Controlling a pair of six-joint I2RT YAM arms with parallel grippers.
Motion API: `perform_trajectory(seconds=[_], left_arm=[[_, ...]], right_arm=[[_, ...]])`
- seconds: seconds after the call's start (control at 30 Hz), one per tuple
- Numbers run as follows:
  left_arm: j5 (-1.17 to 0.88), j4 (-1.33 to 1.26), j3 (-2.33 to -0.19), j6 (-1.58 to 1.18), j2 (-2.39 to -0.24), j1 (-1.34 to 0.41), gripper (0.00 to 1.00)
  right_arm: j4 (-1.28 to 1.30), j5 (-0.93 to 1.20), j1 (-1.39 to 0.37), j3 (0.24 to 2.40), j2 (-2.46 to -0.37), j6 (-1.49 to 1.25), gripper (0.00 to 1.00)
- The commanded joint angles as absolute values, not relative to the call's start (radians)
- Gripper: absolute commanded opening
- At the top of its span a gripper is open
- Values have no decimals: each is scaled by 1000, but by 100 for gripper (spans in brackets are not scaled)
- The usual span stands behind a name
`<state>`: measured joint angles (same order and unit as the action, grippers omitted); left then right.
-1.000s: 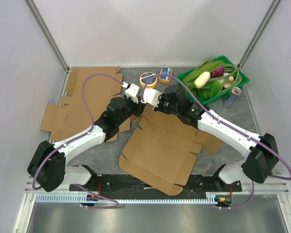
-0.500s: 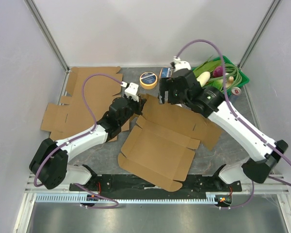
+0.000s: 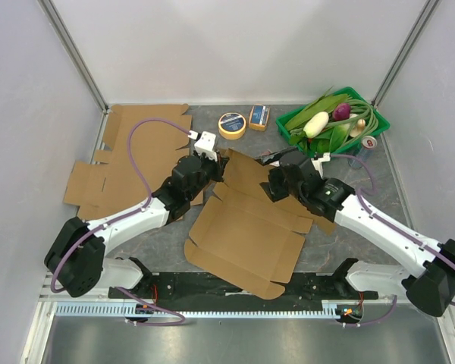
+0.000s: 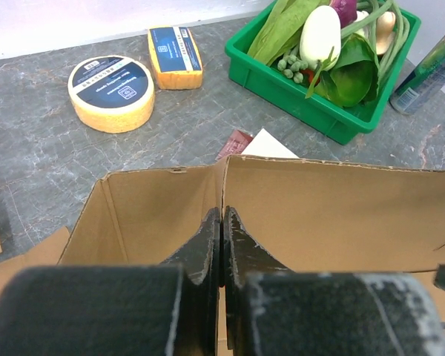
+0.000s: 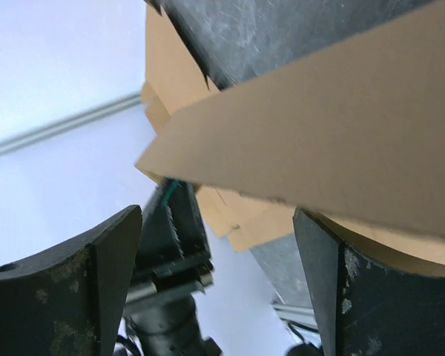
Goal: Fold the paper box
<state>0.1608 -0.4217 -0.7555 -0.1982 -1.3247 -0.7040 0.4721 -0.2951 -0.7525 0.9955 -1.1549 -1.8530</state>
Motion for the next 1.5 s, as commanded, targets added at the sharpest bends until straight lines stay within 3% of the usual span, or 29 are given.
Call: perform_trajectory(seconds=[0.0, 0.27, 0.43, 0.67, 0.83, 1.03, 1.1, 1.13, 1.23, 1.27, 1.4, 1.47], left_arm=[[213, -502, -741, -233, -1290, -727, 2], [238, -543, -718, -230, -1278, -753, 2], [253, -595, -692, -254, -1287, -778, 2], [239, -629, -715, -337, -1341, -779, 2], [221, -655, -726, -399, -1368, -779, 2], [152, -627, -738, -456, -1379, -782, 2], [121, -614, -719, -456, -1361, -787, 9], [112, -600, -715, -453, -1350, -788, 14], [98, -494, -692, -437, -1280, -788, 49], [106, -457, -663, -440, -1254, -788, 53], [161, -417, -539, -512, -1114, -787, 54], [179, -407, -487, -582, -1080, -781, 43]], right_arm=[[380, -425, -753, 1037, -1192, -2040, 87], [403, -535, -753, 1029, -1219, -2086, 60], [407, -569, -750, 1029, -1247, -2121, 50], [393, -612, -736, 1017, -1243, -2056, 19], [298, -597, -706, 963, -1203, -1947, 6], [44, -502, -643, 818, -1120, -1740, 0], [-20, -474, -641, 738, -1097, -1701, 0], [-50, -463, -638, 720, -1074, -1688, 0], [-78, -442, -638, 660, -1039, -1663, 0], [-86, -437, -637, 640, -1034, -1663, 0], [-100, -428, -626, 629, -1015, -1661, 0], [-103, -419, -623, 635, -1019, -1658, 0]])
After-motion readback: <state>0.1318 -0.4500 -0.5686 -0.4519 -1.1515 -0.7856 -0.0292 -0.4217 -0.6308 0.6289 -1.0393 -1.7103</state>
